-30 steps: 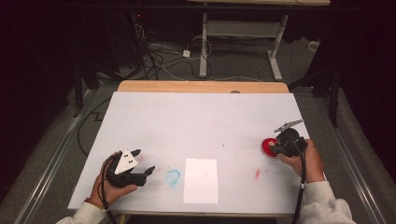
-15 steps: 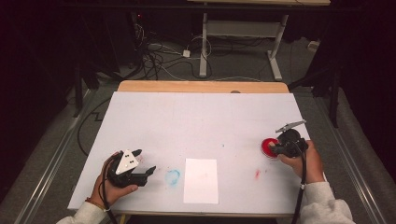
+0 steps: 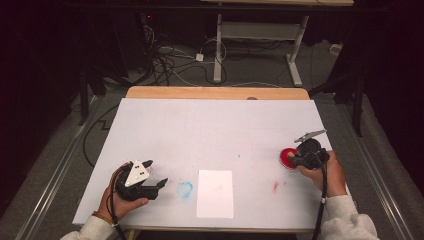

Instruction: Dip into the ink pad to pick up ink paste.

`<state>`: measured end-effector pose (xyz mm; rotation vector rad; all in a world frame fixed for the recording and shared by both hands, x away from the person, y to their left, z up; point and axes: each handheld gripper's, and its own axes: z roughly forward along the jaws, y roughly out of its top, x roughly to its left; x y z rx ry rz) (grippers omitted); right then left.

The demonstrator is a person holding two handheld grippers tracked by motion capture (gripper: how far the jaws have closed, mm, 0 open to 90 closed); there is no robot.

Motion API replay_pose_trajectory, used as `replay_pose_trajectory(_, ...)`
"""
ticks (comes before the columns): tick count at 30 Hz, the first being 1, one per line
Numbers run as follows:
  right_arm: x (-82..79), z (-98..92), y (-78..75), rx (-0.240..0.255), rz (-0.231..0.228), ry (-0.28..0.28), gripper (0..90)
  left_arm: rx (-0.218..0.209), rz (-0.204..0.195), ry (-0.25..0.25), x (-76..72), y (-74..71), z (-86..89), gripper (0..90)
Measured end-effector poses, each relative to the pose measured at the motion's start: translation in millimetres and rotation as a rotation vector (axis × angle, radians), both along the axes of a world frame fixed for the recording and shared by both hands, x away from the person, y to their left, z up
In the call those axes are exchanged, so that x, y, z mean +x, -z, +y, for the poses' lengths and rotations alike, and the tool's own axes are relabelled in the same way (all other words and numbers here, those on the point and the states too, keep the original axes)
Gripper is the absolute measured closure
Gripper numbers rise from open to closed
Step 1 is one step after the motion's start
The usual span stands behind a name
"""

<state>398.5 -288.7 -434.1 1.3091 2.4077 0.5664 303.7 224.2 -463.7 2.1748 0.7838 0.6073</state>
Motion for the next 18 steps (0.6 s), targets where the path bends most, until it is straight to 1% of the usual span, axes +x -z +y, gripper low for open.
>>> replay_pose_trajectory(15,-0.7,-1.3,0.5,0.013,-0.008,0.005,76.2,-0.003,0.000,-0.001,0.5,0.0,-0.3,22.0)
replay_pose_trajectory(18,-0.6,-0.9,-0.4,0.007,-0.010,0.002,76.2,-0.004,0.001,-0.001,0.6,-0.1,-0.2,22.0)
